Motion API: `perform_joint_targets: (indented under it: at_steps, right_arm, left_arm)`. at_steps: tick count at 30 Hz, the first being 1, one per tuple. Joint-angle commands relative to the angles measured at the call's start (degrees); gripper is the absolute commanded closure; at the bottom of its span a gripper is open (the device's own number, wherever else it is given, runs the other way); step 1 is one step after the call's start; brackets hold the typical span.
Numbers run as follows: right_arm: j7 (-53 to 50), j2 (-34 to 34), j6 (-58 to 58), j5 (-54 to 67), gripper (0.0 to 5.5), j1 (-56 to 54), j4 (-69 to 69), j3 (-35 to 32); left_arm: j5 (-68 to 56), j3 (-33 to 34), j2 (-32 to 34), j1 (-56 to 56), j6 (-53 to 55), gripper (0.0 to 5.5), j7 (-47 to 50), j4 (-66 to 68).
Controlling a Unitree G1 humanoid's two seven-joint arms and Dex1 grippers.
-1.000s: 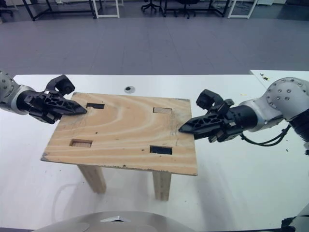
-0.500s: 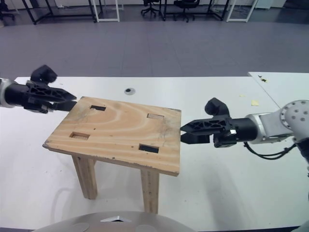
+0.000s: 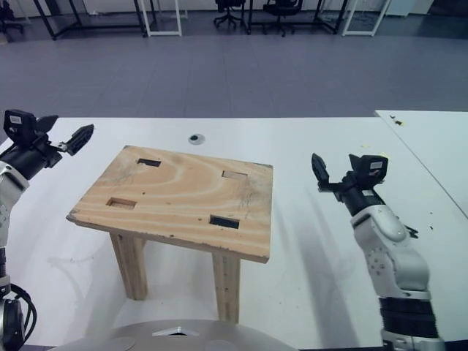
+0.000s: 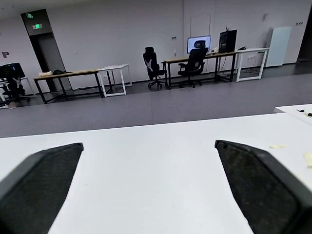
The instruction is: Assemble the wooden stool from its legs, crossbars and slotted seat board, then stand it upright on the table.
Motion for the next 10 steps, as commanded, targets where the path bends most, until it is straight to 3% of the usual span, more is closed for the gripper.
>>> perform_joint_targets:
  at_steps: [1,10]
  right_arm:
    - [-1.05,3.07,-4.18,-8.29,0.45,-4.92,5.16,0.63]
    - [5.24,3.24,-6.62,-14.11,0.45,-14.73,13.78,-1.68]
  left_arm:
    - [2.86,-1.26,-2.48,-1.30,-4.59,0.69,0.75,3.95]
    - [3.91,-2.40,-10.39,0.90,-6.99,0.69,5.75,1.52]
